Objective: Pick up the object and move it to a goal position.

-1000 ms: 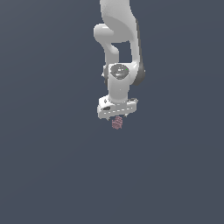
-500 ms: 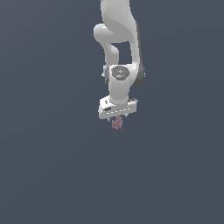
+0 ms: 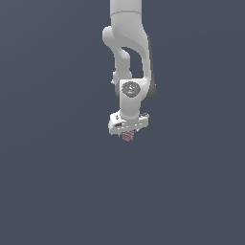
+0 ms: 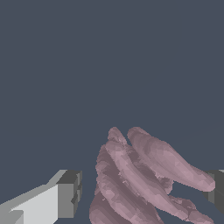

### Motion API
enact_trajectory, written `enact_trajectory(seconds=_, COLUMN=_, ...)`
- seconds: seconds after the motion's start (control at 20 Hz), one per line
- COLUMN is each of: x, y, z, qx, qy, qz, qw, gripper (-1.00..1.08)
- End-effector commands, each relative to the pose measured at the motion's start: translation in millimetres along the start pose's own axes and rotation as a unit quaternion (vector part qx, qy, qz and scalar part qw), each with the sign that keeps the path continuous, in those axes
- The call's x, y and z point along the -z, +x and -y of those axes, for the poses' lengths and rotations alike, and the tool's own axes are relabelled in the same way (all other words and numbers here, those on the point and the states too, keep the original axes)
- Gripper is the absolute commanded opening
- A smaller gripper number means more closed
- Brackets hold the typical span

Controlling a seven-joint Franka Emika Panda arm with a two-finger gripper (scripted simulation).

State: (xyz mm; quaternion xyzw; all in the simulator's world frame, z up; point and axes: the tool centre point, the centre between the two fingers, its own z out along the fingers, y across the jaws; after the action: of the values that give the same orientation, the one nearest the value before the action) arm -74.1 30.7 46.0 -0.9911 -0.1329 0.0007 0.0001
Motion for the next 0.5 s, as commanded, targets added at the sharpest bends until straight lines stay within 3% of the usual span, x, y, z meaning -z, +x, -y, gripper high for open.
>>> enact_trajectory(seconds=0.0, x=-5.4, y=0.6, z=-0.1, qx=0.000, qy=0.000, qz=-0.001, qw=1.0000, gripper=1.00)
enact_trajectory(seconds=0.1, x=-6.5, y=0.7, z=-0.2, qx=0.000, qy=0.000, qz=-0.001, qw=1.0000, gripper=1.00)
enact_trajectory(seconds=0.15, x=-6.5, y=0.7, z=-0.2, qx=0.000, qy=0.000, qz=-0.001, qw=1.0000, gripper=-1.00)
enact_trajectory(seconds=0.45, x=-6.5, y=0.7, z=-0.2, qx=0.000, qy=0.000, qz=-0.001, qw=1.0000, gripper=-1.00)
